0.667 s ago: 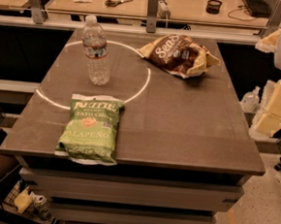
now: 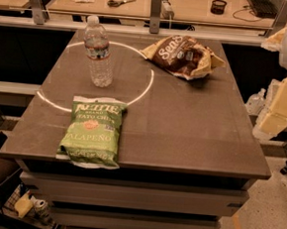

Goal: Pick brown chip bag

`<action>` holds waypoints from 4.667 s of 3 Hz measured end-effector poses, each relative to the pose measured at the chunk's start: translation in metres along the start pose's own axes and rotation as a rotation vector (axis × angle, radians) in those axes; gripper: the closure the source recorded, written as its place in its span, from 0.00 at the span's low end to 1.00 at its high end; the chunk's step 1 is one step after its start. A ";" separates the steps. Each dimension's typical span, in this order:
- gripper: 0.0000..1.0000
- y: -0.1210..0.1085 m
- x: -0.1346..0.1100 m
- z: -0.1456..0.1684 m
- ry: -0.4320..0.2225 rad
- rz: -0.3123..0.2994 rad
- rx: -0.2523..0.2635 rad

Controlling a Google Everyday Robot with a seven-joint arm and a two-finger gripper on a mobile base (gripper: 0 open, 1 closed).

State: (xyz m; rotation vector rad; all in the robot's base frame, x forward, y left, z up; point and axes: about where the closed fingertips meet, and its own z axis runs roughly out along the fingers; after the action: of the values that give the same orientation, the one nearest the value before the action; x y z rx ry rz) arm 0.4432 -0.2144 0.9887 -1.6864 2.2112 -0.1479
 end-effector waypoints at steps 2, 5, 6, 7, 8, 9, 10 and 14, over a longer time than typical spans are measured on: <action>0.00 -0.042 0.009 0.027 0.018 0.180 0.024; 0.00 -0.144 0.011 0.064 -0.161 0.359 0.174; 0.00 -0.171 0.003 0.093 -0.201 0.401 0.167; 0.00 -0.185 -0.006 0.130 -0.253 0.445 0.119; 0.00 -0.192 -0.017 0.158 -0.301 0.490 0.088; 0.00 -0.213 -0.028 0.179 -0.370 0.548 0.078; 0.00 -0.213 -0.028 0.179 -0.370 0.548 0.078; 0.00 -0.258 -0.083 0.267 -0.429 0.647 0.048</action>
Offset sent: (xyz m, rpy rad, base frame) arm 0.0837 -0.0320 -0.0303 0.1020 0.0087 -0.3409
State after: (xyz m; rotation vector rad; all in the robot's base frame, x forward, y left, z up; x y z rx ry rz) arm 0.7883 -0.1744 0.8336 -0.8046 2.2519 0.2939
